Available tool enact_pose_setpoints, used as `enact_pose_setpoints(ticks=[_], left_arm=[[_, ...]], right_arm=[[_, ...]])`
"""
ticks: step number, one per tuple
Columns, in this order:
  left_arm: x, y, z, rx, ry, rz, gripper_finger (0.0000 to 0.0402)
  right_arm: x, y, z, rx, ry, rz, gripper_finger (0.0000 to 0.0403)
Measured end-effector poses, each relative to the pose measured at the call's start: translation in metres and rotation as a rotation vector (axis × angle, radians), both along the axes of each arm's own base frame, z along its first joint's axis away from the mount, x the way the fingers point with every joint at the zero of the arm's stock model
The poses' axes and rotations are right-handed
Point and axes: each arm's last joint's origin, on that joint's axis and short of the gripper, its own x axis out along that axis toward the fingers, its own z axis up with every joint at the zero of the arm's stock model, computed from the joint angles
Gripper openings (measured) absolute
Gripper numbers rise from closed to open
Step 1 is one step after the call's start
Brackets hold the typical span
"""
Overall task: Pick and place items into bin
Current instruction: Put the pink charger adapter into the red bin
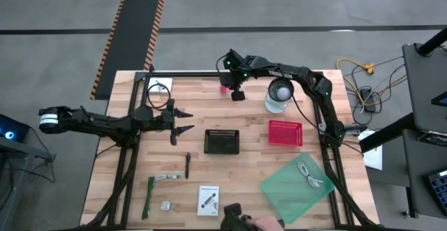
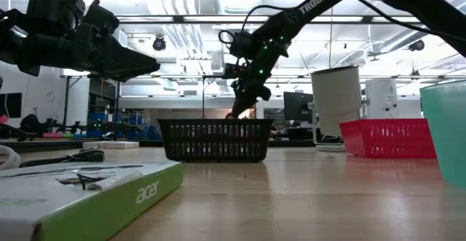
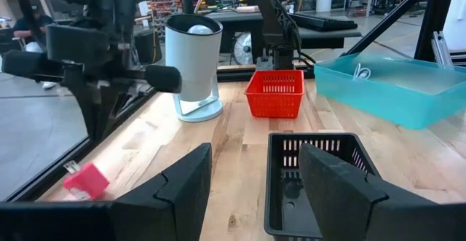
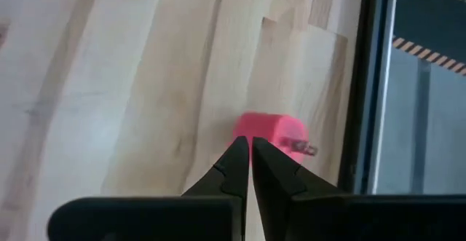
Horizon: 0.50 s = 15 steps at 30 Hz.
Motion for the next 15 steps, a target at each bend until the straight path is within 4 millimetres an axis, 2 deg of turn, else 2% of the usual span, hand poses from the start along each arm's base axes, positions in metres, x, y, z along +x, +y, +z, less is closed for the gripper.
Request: enact_pose_setpoints(ticks=[6, 11, 15], left_arm=[[0.000, 0.000, 0.000, 0.000, -0.001, 0.000, 0.0192], [0.000, 0.000, 0.000, 0.001, -0.001, 0.000, 0.0192], [0.000, 0.000, 0.000, 0.001, -0.001, 0.000, 0.0192]], right_arm=[[-0.001, 0.004, 0.008, 0.005, -0.003, -0.006, 0.0008], [0.001, 0.001, 0.011, 0.020, -0.054, -0.077, 0.0009], [0.001, -0.001, 0.012, 0.028, -0.069, -0.103, 0.0030]])
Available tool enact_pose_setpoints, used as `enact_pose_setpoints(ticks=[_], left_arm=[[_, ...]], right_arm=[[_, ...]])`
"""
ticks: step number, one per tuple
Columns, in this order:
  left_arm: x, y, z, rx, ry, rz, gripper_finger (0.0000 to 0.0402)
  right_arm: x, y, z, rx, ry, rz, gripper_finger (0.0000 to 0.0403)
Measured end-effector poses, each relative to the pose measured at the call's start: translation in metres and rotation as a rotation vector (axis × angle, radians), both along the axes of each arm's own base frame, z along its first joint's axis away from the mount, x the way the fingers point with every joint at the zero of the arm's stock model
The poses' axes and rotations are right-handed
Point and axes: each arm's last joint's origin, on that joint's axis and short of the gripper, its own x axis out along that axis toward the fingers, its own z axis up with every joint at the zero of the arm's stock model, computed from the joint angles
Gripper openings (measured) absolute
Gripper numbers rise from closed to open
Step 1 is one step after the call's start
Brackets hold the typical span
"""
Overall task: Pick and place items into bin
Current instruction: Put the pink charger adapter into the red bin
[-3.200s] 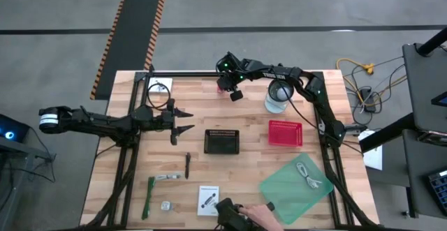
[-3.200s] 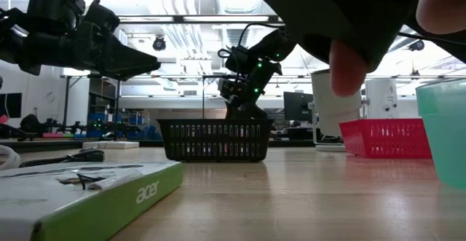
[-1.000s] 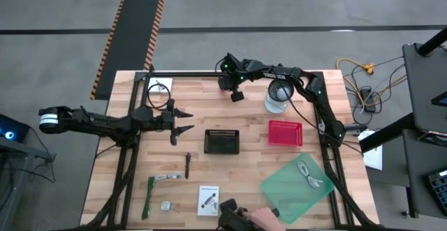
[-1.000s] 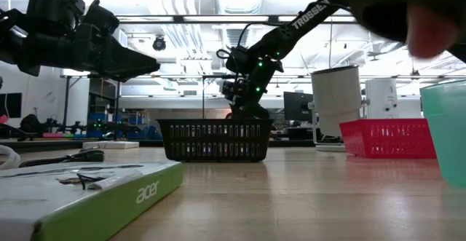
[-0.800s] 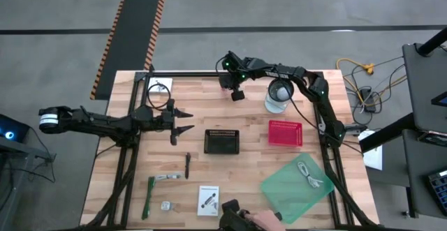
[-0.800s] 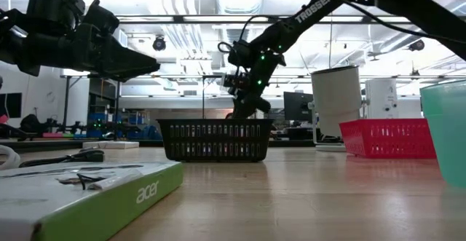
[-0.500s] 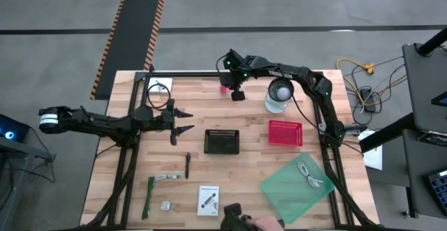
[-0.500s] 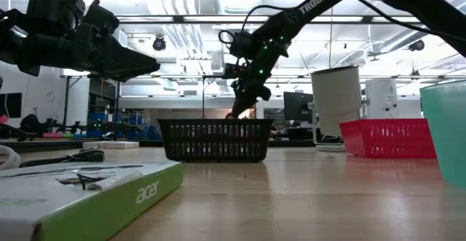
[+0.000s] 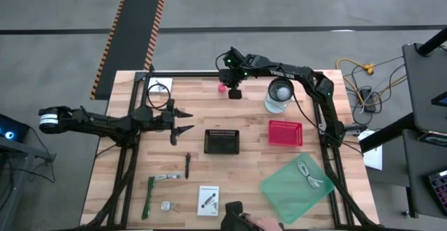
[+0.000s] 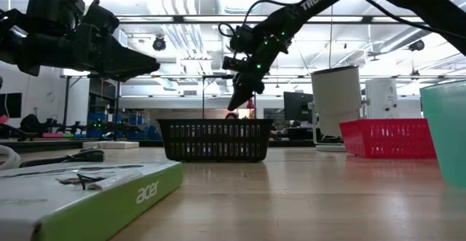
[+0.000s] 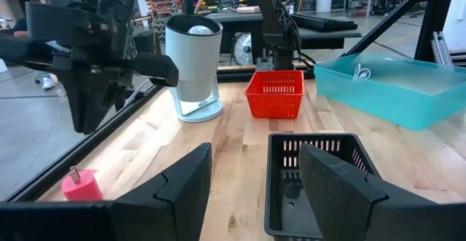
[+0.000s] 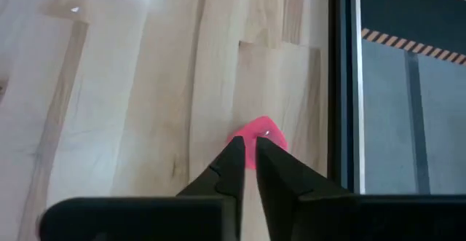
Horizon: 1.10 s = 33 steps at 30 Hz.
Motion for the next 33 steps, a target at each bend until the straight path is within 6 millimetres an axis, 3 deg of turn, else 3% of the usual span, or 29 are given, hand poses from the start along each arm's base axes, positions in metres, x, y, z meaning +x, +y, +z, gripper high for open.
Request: enact_pose_setpoints(ticks=[9, 13, 24, 33], left_arm=[[0.000, 0.000, 0.000, 0.000, 0.000, 0.000, 0.0192], [0.000, 0.000, 0.000, 0.000, -0.001, 0.000, 0.0192], [0.000, 0.000, 0.000, 0.000, 0.000, 0.000, 0.0192], [0.000, 0.000, 0.000, 0.000, 0.000, 0.000, 0.0192]], right_arm=[[0.001, -0.008, 0.002, -0.026, -0.051, -0.027, 0.0160], [0.004, -0.012, -0.015, 0.006, -0.034, -0.002, 0.0194], [0.003, -0.032, -0.051, -0.008, 0.011, 0.040, 0.0201], [0.004, -0.036, -0.053, -0.014, -0.010, 0.138, 0.0195]])
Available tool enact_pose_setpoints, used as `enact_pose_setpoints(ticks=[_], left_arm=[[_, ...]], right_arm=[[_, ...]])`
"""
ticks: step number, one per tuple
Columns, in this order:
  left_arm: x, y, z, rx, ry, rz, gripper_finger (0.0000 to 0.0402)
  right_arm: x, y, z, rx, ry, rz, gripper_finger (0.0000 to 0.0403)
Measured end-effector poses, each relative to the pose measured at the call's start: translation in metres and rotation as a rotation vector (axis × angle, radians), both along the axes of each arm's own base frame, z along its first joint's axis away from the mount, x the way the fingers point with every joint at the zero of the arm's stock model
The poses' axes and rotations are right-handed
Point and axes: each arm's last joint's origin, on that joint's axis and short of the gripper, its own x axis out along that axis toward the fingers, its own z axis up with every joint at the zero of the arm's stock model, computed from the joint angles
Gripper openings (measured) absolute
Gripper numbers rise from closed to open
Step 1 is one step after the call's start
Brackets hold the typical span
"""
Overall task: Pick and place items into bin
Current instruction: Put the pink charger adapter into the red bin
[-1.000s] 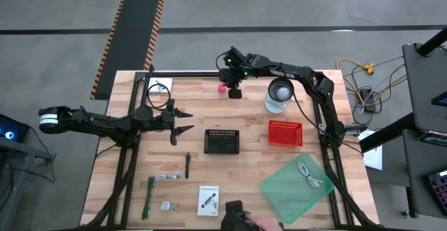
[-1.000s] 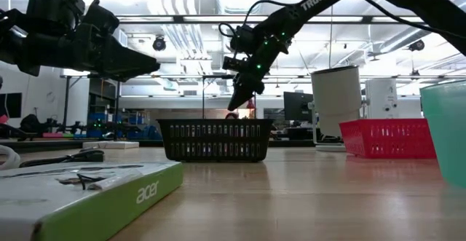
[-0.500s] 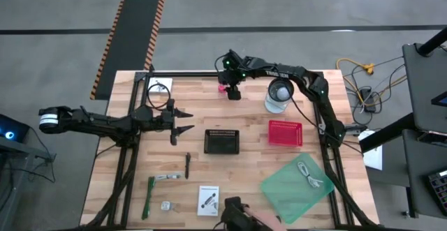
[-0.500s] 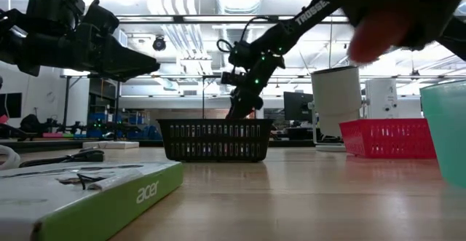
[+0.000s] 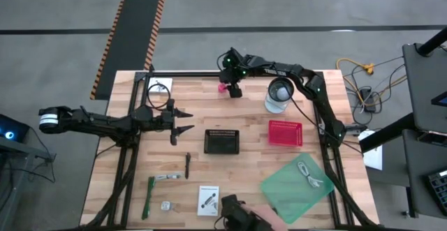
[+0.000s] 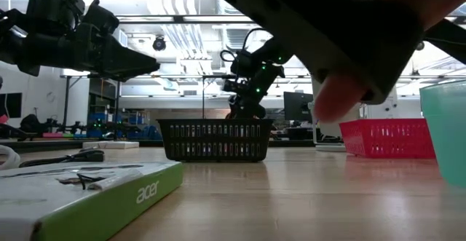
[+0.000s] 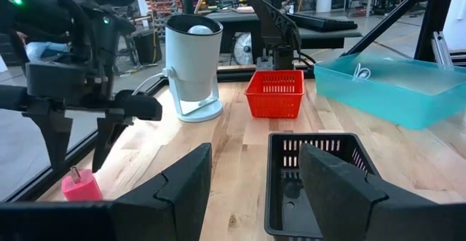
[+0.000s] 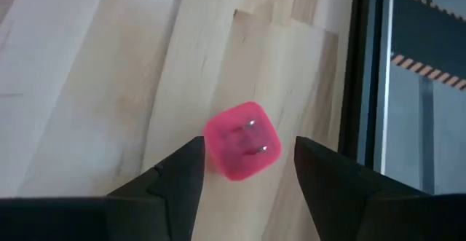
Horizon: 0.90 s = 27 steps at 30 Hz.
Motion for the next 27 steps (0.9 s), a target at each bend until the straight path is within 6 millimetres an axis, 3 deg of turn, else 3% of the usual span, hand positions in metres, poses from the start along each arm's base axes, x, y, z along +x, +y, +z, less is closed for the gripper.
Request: enact_pose_setpoints(ticks=[27], left_arm=[[0.000, 0.000, 0.000, 0.000, 0.000, 0.001, 0.0192]], right_arm=[[-0.003, 0.011, -0.005, 0.052, 0.085, 0.039, 0.0095]])
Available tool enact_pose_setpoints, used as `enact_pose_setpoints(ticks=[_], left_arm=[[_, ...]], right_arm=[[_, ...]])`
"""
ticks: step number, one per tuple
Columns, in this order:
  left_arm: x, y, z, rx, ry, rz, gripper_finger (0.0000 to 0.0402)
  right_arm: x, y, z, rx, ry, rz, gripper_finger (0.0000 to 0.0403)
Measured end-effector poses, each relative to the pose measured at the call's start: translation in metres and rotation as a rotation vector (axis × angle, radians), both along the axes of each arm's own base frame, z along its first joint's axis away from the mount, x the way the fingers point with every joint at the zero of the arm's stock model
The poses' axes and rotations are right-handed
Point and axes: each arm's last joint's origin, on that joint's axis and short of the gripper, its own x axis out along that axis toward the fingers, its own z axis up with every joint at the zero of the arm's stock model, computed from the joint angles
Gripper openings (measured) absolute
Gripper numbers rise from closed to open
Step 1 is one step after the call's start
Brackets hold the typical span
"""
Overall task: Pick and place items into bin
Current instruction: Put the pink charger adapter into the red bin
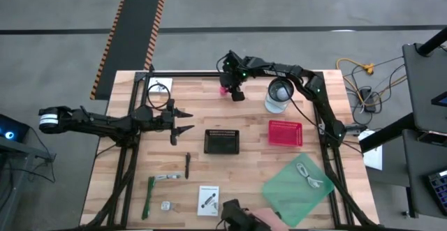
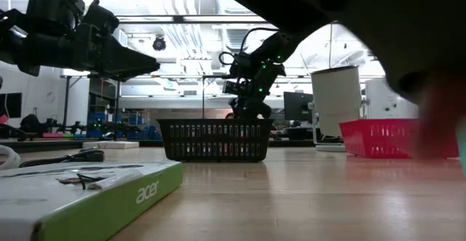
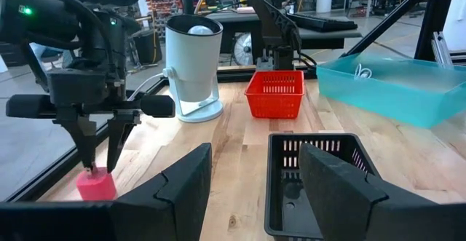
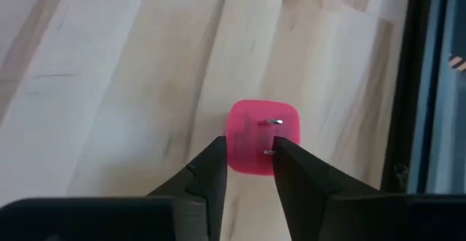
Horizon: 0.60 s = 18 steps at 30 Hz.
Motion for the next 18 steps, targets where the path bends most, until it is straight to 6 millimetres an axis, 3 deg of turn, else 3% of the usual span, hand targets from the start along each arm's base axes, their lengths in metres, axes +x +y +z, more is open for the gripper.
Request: enact_pose_setpoints(ticks=[5, 11, 18], left_arm=[[0.000, 0.000, 0.000, 0.000, 0.000, 0.000, 0.0192], [0.000, 0.000, 0.000, 0.000, 0.001, 0.000, 0.0192], [0.000, 0.000, 0.000, 0.000, 0.001, 0.000, 0.0192]], right_arm=[[0.002, 0.001, 0.004, -0.003, 0.028, -0.098, 0.0106], [0.003, -0.005, 0.012, -0.055, 0.050, -0.255, 0.0159], [0.005, 0.000, 0.012, -0.011, 0.006, -0.082, 0.0197]])
